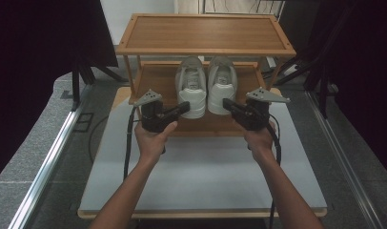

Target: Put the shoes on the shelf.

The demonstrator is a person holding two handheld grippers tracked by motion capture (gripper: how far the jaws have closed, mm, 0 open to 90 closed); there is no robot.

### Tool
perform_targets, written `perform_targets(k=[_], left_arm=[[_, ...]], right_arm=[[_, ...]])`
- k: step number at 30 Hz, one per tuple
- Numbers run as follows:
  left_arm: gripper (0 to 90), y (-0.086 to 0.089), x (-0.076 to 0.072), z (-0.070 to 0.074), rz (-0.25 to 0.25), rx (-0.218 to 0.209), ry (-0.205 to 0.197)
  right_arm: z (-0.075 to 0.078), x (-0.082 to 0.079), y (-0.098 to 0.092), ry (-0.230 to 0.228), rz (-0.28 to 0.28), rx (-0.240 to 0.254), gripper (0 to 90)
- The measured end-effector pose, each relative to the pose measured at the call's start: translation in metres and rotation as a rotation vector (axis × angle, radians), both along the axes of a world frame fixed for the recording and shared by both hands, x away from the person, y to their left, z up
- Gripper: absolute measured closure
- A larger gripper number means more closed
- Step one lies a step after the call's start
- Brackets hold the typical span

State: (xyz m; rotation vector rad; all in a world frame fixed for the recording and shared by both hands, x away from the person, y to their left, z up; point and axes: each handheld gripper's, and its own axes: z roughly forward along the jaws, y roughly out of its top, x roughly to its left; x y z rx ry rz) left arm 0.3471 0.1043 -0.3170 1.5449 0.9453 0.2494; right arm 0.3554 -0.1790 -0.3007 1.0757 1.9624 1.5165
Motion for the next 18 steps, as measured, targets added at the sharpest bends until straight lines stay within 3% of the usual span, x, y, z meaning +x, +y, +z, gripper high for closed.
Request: perform_targets(k=[6,10,13,18], left_arm=[[90.0,-0.002,0.005,0.002,0.004,-0.005,0.007],[90.0,-0.007,0.0,0.004,0.025,0.015,0.0],[90.0,-0.018,-0.004,0.003,0.0,0.083,-0.01],[90.0,-0.021,0.001,0.003,-0.013,0.086,-0.007]], right_arm=[[0.0,0.0,-0.002,0.009,0.005,0.002,89.7],[0.0,0.0,-0.002,0.011,0.007,0.002,89.7],[0.0,0.001,-0.002,0.012,0.013,0.005,89.7],[0.0,0.001,-0.003,0.018,0.013,0.008,89.7]])
